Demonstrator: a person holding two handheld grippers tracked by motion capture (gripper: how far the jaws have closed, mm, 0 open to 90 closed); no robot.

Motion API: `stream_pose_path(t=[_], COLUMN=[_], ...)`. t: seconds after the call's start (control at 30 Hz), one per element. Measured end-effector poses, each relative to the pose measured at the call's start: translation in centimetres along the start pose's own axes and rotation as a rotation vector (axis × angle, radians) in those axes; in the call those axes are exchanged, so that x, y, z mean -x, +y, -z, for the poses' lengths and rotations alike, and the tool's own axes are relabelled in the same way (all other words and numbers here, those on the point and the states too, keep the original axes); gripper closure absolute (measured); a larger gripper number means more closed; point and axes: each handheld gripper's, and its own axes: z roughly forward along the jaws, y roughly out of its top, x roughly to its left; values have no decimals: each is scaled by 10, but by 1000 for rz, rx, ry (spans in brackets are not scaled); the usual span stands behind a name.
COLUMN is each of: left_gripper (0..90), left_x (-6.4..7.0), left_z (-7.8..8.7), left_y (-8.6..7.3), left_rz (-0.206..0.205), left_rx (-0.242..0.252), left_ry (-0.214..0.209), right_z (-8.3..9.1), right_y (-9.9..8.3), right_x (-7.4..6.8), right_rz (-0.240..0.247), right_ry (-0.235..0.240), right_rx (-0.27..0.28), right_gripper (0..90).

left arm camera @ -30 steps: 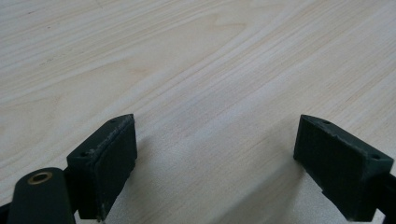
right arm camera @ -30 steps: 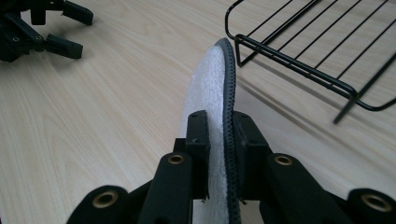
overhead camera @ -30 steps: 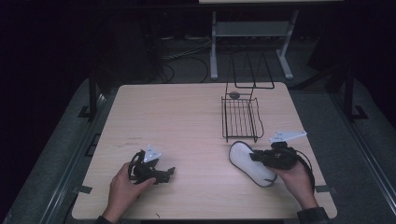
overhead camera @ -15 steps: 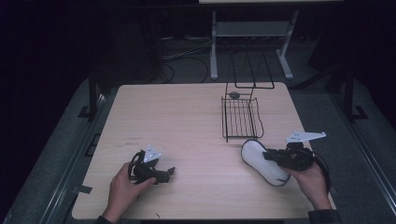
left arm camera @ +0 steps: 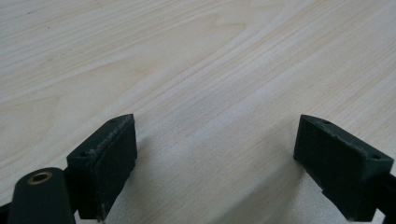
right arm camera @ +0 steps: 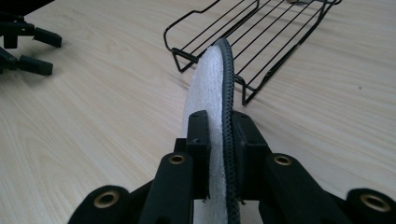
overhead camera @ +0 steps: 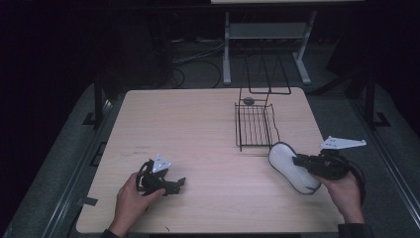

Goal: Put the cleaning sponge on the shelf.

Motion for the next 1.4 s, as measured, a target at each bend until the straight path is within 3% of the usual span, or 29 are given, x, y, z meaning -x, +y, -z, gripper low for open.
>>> stream_pose_path(t=[0.43,0.93,1.4], left_gripper=[124,124,124], left_x=[0,0,0], left_z=[0,0,0], left_y=[0,0,0], left_rz=[-2,2,2], left_rx=[-3,1,1], left_ry=[0,0,1], right_z=[10,13,4], right_y=[5,26,47], right_x=[10,19,22], right_rz=[-10,-5,3], right_ry=[-32,-48,-40], right_rx=[32,83,120], right_gripper=[789,789,791])
